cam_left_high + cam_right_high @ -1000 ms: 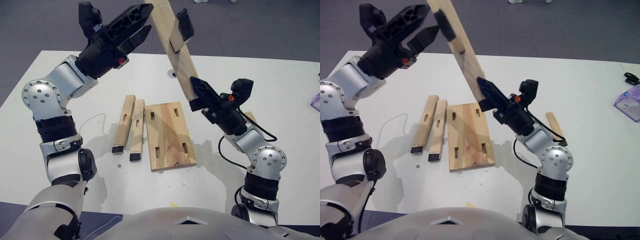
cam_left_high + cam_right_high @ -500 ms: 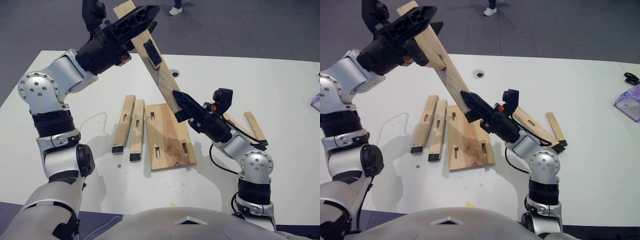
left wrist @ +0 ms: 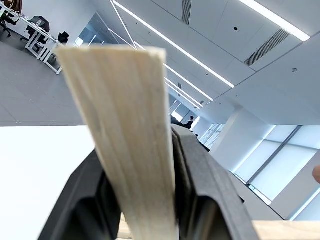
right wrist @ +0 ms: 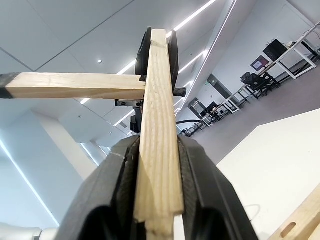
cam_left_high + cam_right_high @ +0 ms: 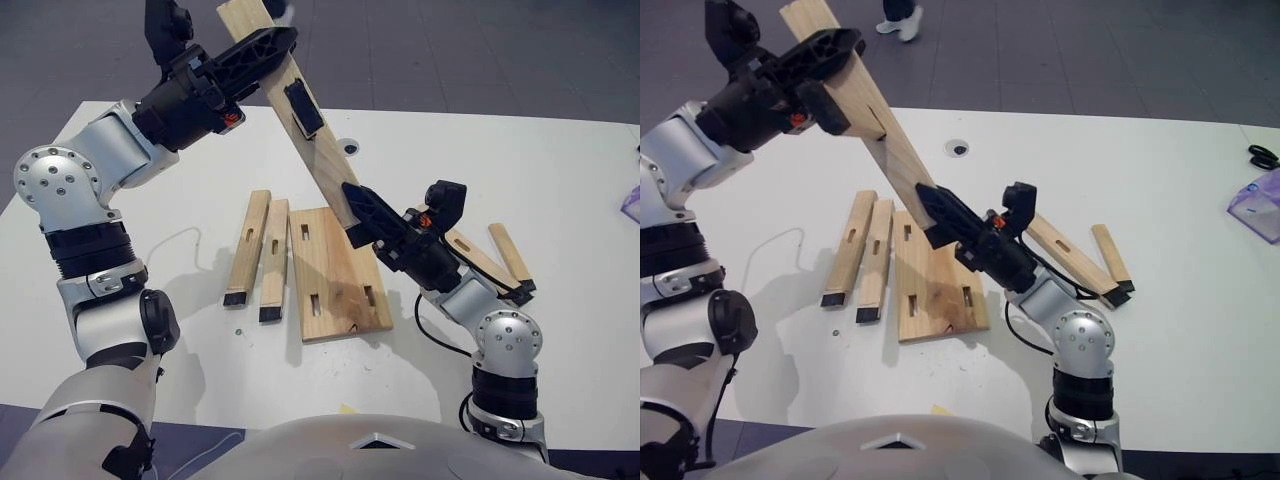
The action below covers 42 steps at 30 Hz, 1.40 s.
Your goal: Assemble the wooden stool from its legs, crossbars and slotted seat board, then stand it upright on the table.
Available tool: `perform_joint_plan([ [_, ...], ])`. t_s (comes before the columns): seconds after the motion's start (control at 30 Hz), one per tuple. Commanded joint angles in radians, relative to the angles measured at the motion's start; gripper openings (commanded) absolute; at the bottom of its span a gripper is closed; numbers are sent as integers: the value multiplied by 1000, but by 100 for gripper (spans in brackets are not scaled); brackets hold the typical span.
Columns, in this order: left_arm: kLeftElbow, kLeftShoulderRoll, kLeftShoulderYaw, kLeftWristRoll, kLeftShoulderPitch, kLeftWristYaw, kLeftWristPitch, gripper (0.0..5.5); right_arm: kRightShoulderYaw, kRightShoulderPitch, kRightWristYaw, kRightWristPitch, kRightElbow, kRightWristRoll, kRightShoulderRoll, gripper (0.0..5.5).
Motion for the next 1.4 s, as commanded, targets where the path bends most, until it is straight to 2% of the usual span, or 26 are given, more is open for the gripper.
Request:
perform_joint_plan([
  [0.03, 4, 25, 13, 5, -12, 15, 6, 115, 6, 17, -39, -42, -8, -33, 11, 103],
  [0.27, 19, 20, 45, 4, -33, 65, -31, 115, 44, 18, -56, -69, -21, -116, -16, 103],
  [0.3, 13, 20, 52, 26, -35, 82, -59, 115, 47, 22, -71, -73, -21, -129, -16, 139],
  [0.53, 24, -4, 78, 203, -56, 237, -250, 106, 44, 42, -93, -86, -12, -149, -28, 257],
  [0.63, 19, 17, 66, 378, -65, 295, -406, 105, 4, 85, -133, -111, -42, -201, -61, 305],
  [0.8, -150, 74, 41, 633, 73, 298, -586, 105, -68, 207, -157, -188, -91, -410, -200, 382],
  [0.9, -265, 101, 15, 712, 209, 263, -599, 105, -86, 318, -140, -206, -93, -527, -294, 433],
  [1.03, -308, 126, 25, 777, 313, 250, -601, 105, -64, 402, -65, -224, -71, -694, -458, 499],
  [1.1, -326, 129, 18, 797, 335, 241, -597, 105, -48, 431, -32, -236, -63, -767, -522, 535],
  [1.2, -344, 117, 14, 800, 334, 227, -597, 105, 2, 473, 33, -244, -67, -821, -576, 540],
  [1.3, -345, 85, 22, 776, 308, 234, -582, 105, 95, 430, 65, -238, -79, -807, -522, 540],
  [1.4, -324, 72, -16, 797, 274, 227, -587, 105, 275, 309, 65, -264, 16, -900, -431, 540],
])
